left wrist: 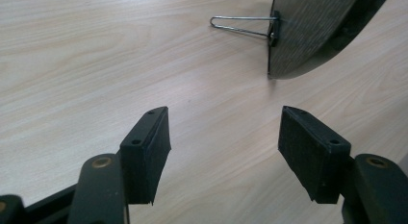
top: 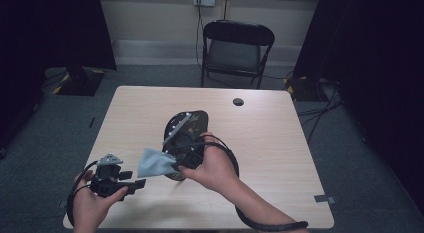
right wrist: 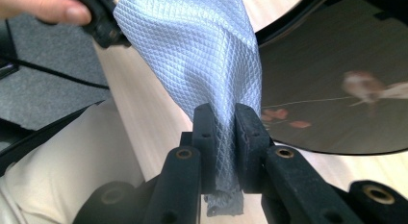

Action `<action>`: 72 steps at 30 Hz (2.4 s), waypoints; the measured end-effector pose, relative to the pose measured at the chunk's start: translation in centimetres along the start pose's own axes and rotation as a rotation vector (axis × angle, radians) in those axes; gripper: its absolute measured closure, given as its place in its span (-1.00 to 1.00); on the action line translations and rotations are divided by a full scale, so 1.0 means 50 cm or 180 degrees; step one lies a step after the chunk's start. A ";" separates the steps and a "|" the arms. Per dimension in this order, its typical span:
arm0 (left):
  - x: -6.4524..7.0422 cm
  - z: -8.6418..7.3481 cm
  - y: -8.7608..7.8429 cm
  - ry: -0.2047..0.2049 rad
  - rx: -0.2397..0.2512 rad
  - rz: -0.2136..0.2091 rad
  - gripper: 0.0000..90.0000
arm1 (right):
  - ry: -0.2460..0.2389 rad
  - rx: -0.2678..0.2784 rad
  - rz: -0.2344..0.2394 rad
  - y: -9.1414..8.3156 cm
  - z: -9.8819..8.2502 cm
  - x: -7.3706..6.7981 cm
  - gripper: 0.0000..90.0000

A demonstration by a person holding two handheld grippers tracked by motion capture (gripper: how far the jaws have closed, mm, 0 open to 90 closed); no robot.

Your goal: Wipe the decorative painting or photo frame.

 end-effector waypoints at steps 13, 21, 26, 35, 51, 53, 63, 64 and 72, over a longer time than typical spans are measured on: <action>0.034 0.011 0.010 0.0099 0.0004 -0.0123 -0.18 | 0.0107 0.0168 -0.0149 -0.050 0.038 0.038 0.80; 0.043 0.016 0.012 0.0125 0.0019 -0.0156 -0.19 | 0.0164 0.0277 -0.0235 -0.085 0.056 0.063 0.80; 0.046 0.017 0.013 0.0147 0.0021 -0.0165 -0.19 | 0.0240 0.0352 -0.0304 -0.109 0.065 0.081 0.80; 0.056 0.025 0.017 0.0201 0.0038 -0.0183 -0.19 | 0.0440 0.0459 -0.0483 -0.135 0.059 0.130 0.80; 0.080 0.050 0.029 0.0322 0.0081 -0.0275 -0.19 | 0.0756 0.0510 -0.0680 -0.146 0.028 0.199 0.80; 0.081 0.053 0.031 0.0325 0.0075 -0.0289 -0.19 | 0.0786 0.0518 -0.0689 -0.144 0.026 0.205 0.80; 0.088 0.064 0.046 0.0392 0.0129 -0.0296 -0.18 | 0.0954 0.0483 -0.0734 -0.134 0.008 0.238 0.80; 0.090 0.065 0.049 0.0404 0.0116 -0.0295 -0.17 | 0.0954 0.0481 -0.0741 -0.133 0.006 0.241 0.80; 0.099 0.074 0.059 0.0476 0.0151 -0.0253 0.06 | 0.1023 0.0468 -0.0803 -0.132 -0.002 0.259 0.80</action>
Point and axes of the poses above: each handheld gripper's, and its own axes: y roughly forward along the jaws, z roughly out of its top, x roughly to its right, the point moved 8 cm from there along y, roughly forward along the jaws, and after that the axes turned 6 degrees about y, right-handed, at the moved point
